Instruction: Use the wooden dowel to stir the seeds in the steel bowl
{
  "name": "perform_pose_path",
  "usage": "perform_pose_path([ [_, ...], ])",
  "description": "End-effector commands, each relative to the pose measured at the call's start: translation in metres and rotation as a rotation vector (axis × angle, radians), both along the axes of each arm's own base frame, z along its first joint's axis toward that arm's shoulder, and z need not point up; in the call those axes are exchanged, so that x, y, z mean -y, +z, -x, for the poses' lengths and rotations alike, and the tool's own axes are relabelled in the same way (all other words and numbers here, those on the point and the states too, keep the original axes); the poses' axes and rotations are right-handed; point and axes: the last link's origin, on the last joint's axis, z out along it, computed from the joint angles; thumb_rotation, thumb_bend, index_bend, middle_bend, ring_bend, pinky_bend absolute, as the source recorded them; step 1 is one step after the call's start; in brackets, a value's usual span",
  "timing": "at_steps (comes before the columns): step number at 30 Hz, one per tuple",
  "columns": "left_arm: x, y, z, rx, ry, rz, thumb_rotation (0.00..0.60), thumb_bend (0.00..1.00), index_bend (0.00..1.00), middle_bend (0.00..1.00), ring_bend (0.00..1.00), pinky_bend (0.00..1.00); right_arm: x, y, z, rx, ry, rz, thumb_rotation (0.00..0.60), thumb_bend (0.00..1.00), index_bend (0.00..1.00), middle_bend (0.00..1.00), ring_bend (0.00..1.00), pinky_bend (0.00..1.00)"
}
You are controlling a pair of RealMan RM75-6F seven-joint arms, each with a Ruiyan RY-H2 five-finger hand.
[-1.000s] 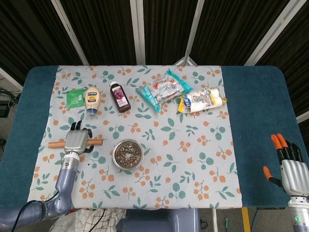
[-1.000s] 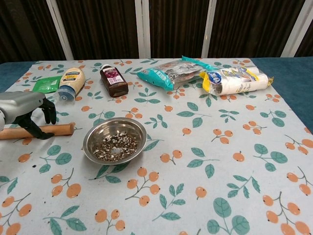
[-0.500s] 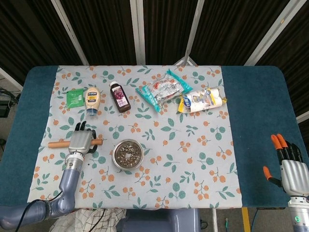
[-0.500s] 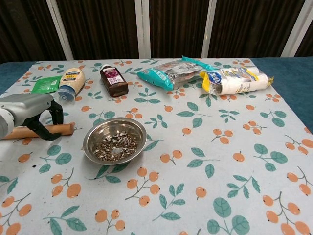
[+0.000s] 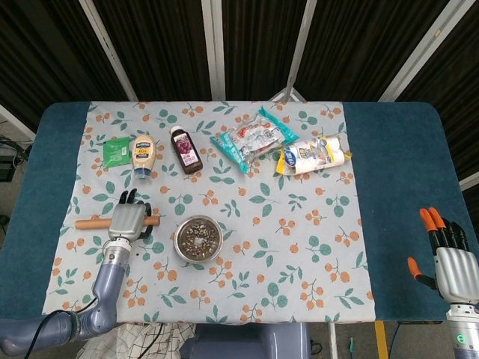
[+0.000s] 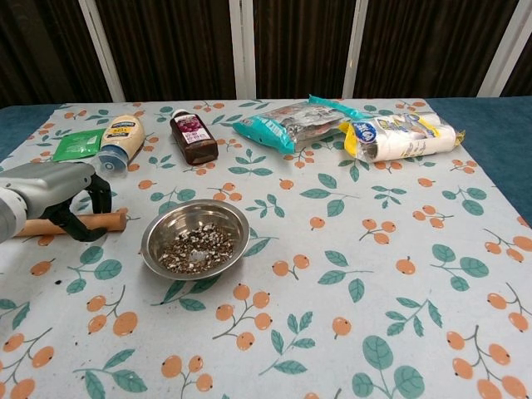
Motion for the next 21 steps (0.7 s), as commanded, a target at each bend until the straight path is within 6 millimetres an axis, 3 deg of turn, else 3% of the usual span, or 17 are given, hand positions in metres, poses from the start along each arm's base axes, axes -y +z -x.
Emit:
perform_pose_path([
  [1, 0.0, 0.0, 0.0, 0.003, -0.003, -0.001, 0.6, 0.5, 0.58, 0.39, 0.04, 0.0, 0.0, 0.0, 0.0, 0.0, 0.0, 0.0, 0.6, 0.37, 0.0, 0.0, 0.0, 0.0],
  [10, 0.0, 0.0, 0.0, 0.0, -0.021, -0.008, 0.6, 0.59, 0.61, 0.47, 0.07, 0.0, 0.0, 0.0, 0.0, 0.002, -0.001, 0.001, 0.6, 0.37, 0.0, 0.0, 0.0, 0.0],
  [16, -0.002, 0.005, -0.003, 0.021, -0.035, -0.028, 0.6, 0.68, 0.62, 0.48, 0.07, 0.0, 0.0, 0.0, 0.0, 0.004, -0.002, -0.001, 0.6, 0.37, 0.0, 0.0, 0.0, 0.0],
  [21, -0.003, 0.01, -0.007, 0.043, -0.046, -0.042, 0.6, 0.7, 0.63, 0.49, 0.07, 0.0, -0.001, 0.0, 0.0, 0.003, -0.003, -0.001, 0.6, 0.37, 0.0, 0.0, 0.0, 0.0],
])
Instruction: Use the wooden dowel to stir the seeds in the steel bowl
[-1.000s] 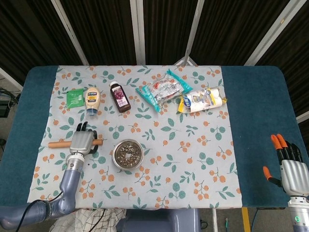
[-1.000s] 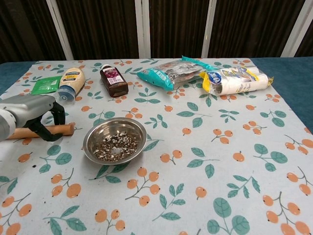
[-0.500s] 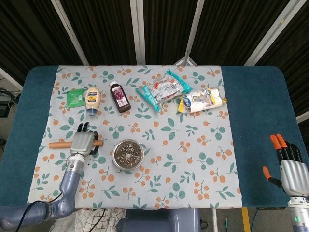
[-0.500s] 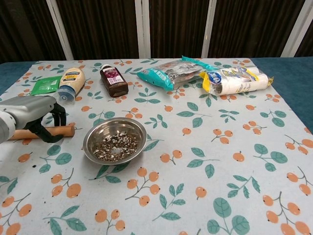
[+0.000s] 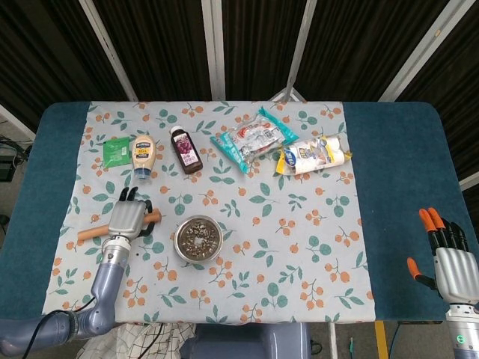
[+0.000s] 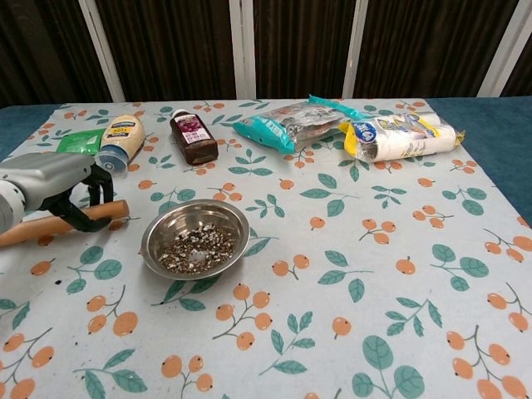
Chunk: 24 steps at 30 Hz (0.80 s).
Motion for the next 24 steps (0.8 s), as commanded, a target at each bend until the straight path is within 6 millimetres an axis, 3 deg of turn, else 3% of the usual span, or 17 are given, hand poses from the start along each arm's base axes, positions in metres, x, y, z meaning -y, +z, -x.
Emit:
perform_pose_path([
  [1, -0.001, 0.003, -0.002, 0.013, -0.006, -0.006, 0.6, 0.7, 0.63, 0.49, 0.07, 0.0, 0.0, 0.0, 0.0, 0.0, -0.001, 0.0, 0.6, 0.37, 0.0, 0.0, 0.0, 0.0],
  [15, -0.003, 0.044, -0.045, 0.186, -0.118, -0.075, 0.6, 0.74, 0.65, 0.51, 0.08, 0.0, 0.0, 0.0, 0.0, 0.002, -0.003, 0.003, 0.6, 0.37, 0.0, 0.0, 0.0, 0.0],
  [24, 0.001, 0.066, -0.057, 0.233, -0.163, -0.103, 0.6, 0.74, 0.65, 0.54, 0.09, 0.0, -0.001, 0.0, 0.0, 0.003, -0.003, 0.006, 0.6, 0.37, 0.0, 0.0, 0.0, 0.0],
])
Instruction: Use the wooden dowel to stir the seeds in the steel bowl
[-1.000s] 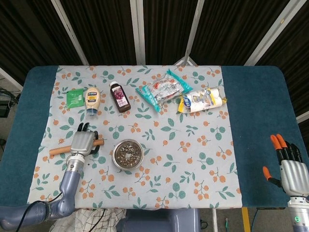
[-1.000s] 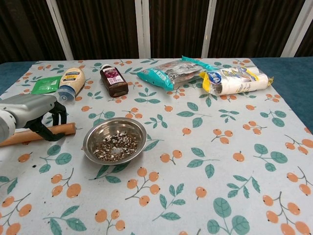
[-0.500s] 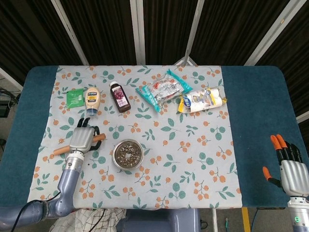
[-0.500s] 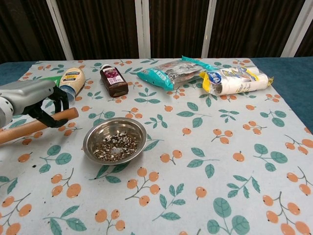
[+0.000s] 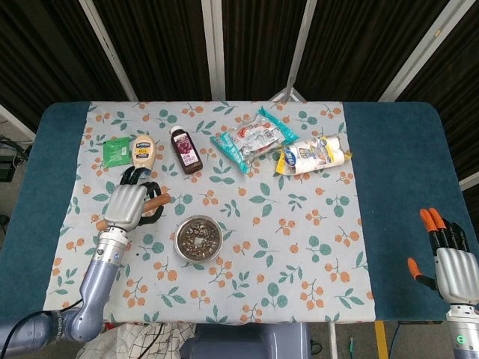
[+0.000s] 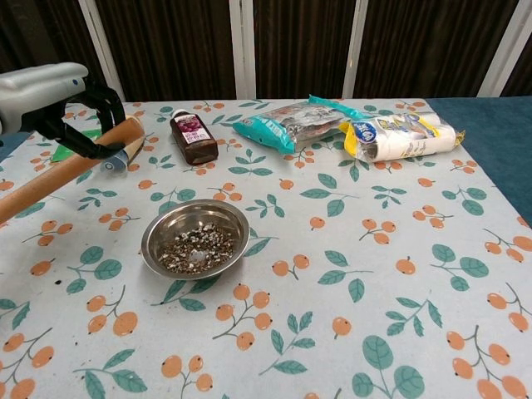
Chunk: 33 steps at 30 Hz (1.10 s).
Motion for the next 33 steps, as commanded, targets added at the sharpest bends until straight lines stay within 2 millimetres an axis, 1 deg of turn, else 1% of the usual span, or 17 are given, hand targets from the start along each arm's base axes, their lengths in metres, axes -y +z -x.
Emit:
perform_pose_path([
  [1, 0.001, 0.009, -0.001, 0.02, -0.008, -0.017, 0.6, 0.74, 0.65, 0.54, 0.1, 0.0, 0.0, 0.0, 0.0, 0.001, 0.0, 0.0, 0.6, 0.37, 0.0, 0.0, 0.0, 0.0],
  [4, 0.002, 0.016, -0.005, 0.056, -0.016, -0.034, 0.6, 0.74, 0.65, 0.55, 0.1, 0.0, 0.0, 0.0, 0.0, 0.0, -0.001, -0.001, 0.6, 0.37, 0.0, 0.0, 0.0, 0.0],
  [8, 0.002, 0.031, -0.016, 0.173, -0.064, -0.115, 0.6, 0.74, 0.65, 0.55, 0.1, 0.0, 0.001, 0.0, 0.0, -0.015, 0.005, 0.002, 0.6, 0.37, 0.0, 0.0, 0.0, 0.0],
  [12, 0.004, 0.038, -0.025, 0.272, -0.116, -0.16, 0.6, 0.74, 0.65, 0.55, 0.1, 0.0, 0.0, 0.0, 0.0, -0.017, 0.007, 0.004, 0.6, 0.37, 0.0, 0.0, 0.0, 0.0],
  [16, 0.006, 0.042, -0.034, 0.34, -0.137, -0.162, 0.6, 0.74, 0.65, 0.55, 0.1, 0.0, 0.0, 0.0, 0.0, -0.017, 0.006, 0.006, 0.6, 0.37, 0.0, 0.0, 0.0, 0.0],
  [20, 0.011, 0.046, -0.052, 0.455, -0.167, -0.16, 0.6, 0.74, 0.65, 0.55, 0.1, 0.0, 0.001, 0.0, 0.0, -0.018, 0.006, 0.006, 0.6, 0.37, 0.0, 0.0, 0.0, 0.0],
  [23, 0.015, 0.044, -0.064, 0.525, -0.198, -0.156, 0.6, 0.74, 0.65, 0.55, 0.1, 0.0, 0.001, 0.0, 0.0, -0.017, 0.006, 0.007, 0.6, 0.37, 0.0, 0.0, 0.0, 0.0],
  [26, 0.02, 0.037, -0.071, 0.584, -0.205, -0.138, 0.6, 0.74, 0.65, 0.55, 0.1, 0.0, 0.001, 0.0, 0.0, -0.016, 0.005, 0.007, 0.6, 0.37, 0.0, 0.0, 0.0, 0.0],
  [30, 0.023, 0.024, -0.077, 0.638, -0.198, -0.107, 0.6, 0.74, 0.65, 0.55, 0.1, 0.0, 0.001, 0.001, 0.0, -0.018, 0.006, 0.006, 0.6, 0.37, 0.0, 0.0, 0.0, 0.0],
  [33, 0.027, 0.01, -0.086, 0.732, -0.217, -0.072, 0.6, 0.75, 0.65, 0.55, 0.1, 0.0, 0.001, 0.0, 0.0, -0.018, 0.007, 0.005, 0.6, 0.37, 0.0, 0.0, 0.0, 0.0],
])
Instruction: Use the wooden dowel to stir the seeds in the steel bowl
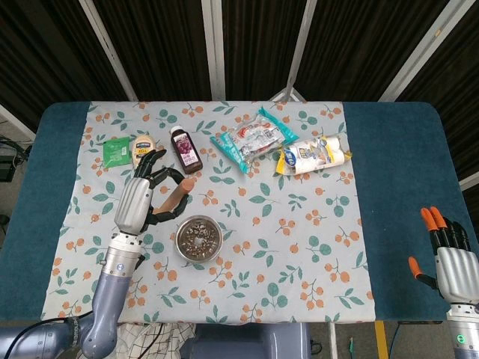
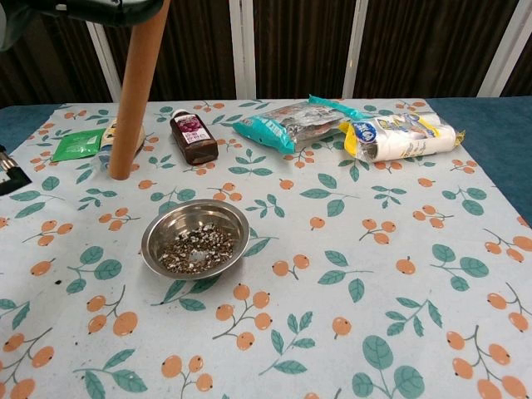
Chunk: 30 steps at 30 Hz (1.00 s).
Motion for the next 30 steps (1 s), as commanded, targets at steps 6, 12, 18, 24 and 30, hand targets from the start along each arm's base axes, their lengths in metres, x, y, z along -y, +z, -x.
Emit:
perform_pose_path([
  [6, 0.009, -0.04, -0.011, 0.181, -0.142, 0.058, 0.6, 0.76, 0.65, 0.55, 0.1, 0.0, 0.001, 0.001, 0.002, -0.009, -0.003, 0.002, 0.6, 0.37, 0.0, 0.0, 0.0, 0.0],
  [12, 0.008, -0.057, -0.009, 0.229, -0.176, 0.082, 0.6, 0.76, 0.65, 0.55, 0.1, 0.0, 0.002, 0.001, 0.002, -0.01, -0.005, -0.003, 0.6, 0.37, 0.0, 0.0, 0.0, 0.0],
  [18, 0.013, -0.067, -0.003, 0.27, -0.191, 0.105, 0.6, 0.76, 0.65, 0.55, 0.1, 0.0, 0.002, 0.0, 0.003, -0.012, -0.007, -0.004, 0.6, 0.37, 0.0, 0.0, 0.0, 0.0],
  [24, 0.015, -0.071, 0.008, 0.316, -0.184, 0.116, 0.6, 0.76, 0.65, 0.55, 0.1, 0.0, 0.002, 0.0, 0.003, -0.011, -0.009, -0.005, 0.6, 0.37, 0.0, 0.0, 0.0, 0.0],
  [30, 0.014, -0.07, 0.016, 0.352, -0.193, 0.129, 0.6, 0.76, 0.65, 0.55, 0.1, 0.0, 0.002, -0.001, 0.002, -0.014, -0.009, -0.009, 0.6, 0.37, 0.0, 0.0, 0.0, 0.0],
])
